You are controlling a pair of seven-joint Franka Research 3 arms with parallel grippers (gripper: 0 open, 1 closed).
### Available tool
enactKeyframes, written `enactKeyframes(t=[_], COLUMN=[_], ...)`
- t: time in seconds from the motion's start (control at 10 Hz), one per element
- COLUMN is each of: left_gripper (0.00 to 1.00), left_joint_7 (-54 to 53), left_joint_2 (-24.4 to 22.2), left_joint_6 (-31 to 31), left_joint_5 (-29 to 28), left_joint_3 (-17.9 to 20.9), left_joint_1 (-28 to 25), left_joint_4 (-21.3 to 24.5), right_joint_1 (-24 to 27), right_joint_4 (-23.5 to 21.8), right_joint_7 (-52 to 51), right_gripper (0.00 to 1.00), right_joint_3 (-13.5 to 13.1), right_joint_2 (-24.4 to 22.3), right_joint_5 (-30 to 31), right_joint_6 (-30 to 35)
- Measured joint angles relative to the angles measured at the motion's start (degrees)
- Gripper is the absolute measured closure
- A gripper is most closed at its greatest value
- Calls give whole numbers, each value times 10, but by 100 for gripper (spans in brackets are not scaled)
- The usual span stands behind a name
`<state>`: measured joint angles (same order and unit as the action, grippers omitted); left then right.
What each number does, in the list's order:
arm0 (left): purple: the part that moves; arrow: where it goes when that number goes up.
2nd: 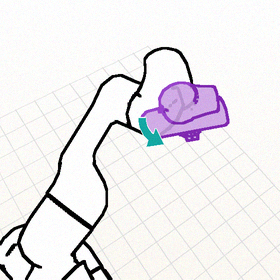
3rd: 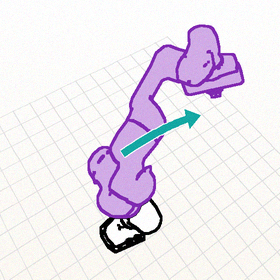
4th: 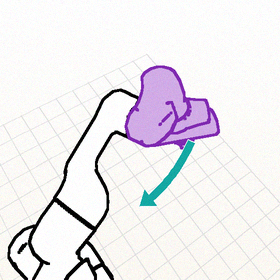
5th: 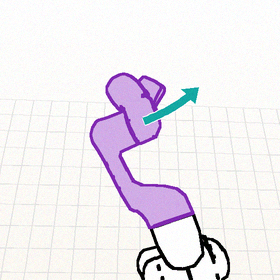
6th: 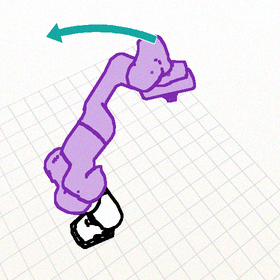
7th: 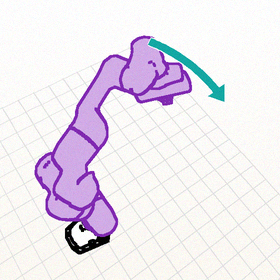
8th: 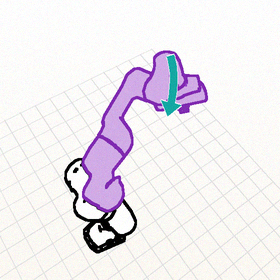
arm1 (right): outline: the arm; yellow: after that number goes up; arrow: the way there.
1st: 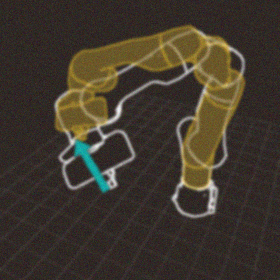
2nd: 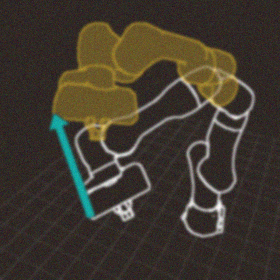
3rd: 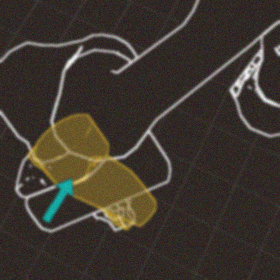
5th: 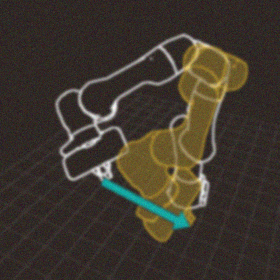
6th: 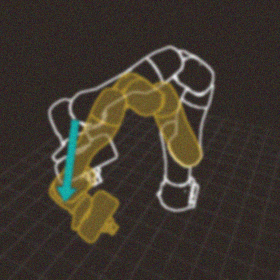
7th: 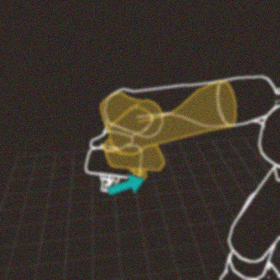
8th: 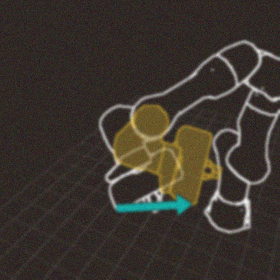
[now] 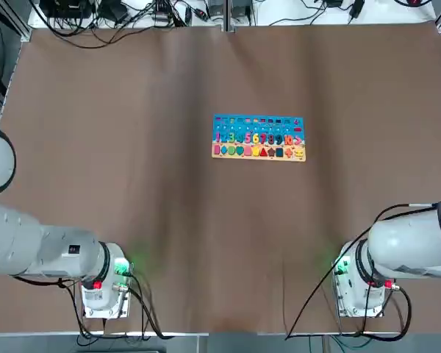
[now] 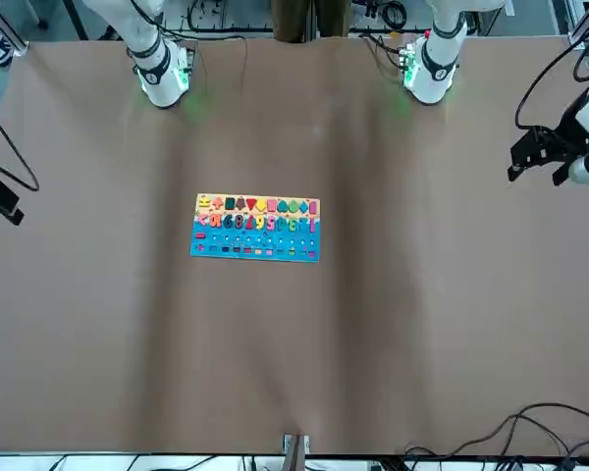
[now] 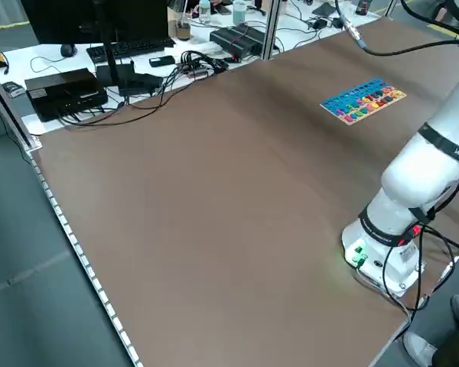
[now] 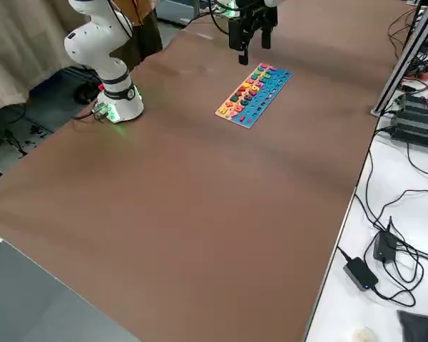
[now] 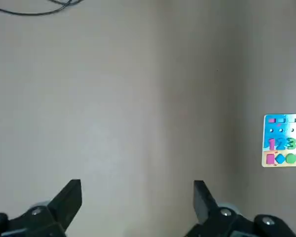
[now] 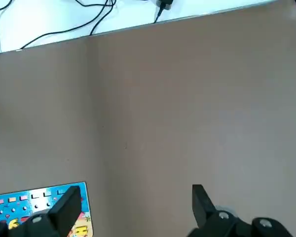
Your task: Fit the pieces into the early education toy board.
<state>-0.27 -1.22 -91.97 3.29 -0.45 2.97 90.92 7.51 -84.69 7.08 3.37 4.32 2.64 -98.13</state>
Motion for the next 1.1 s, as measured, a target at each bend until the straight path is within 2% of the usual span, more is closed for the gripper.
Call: enactKeyframes(t=[0.5, 1.1], left_gripper=[0, 0], left_joint_7=[30, 31], left_joint_2=[1, 0], left_joint_6=[20, 16], left_joint_5=[-9, -23], left_joint_3=[-19, -16], left_joint_1=[3, 0], left_joint_4=[3, 2], right_joint_1=[1, 1], right_joint_4=[0, 0], right_joint_7=[0, 0], right_gripper=[1, 1], right_joint_3=[0, 0], right_joint_2=[0, 0], right_joint_5=[0, 0], right_joint_6=[0, 1])
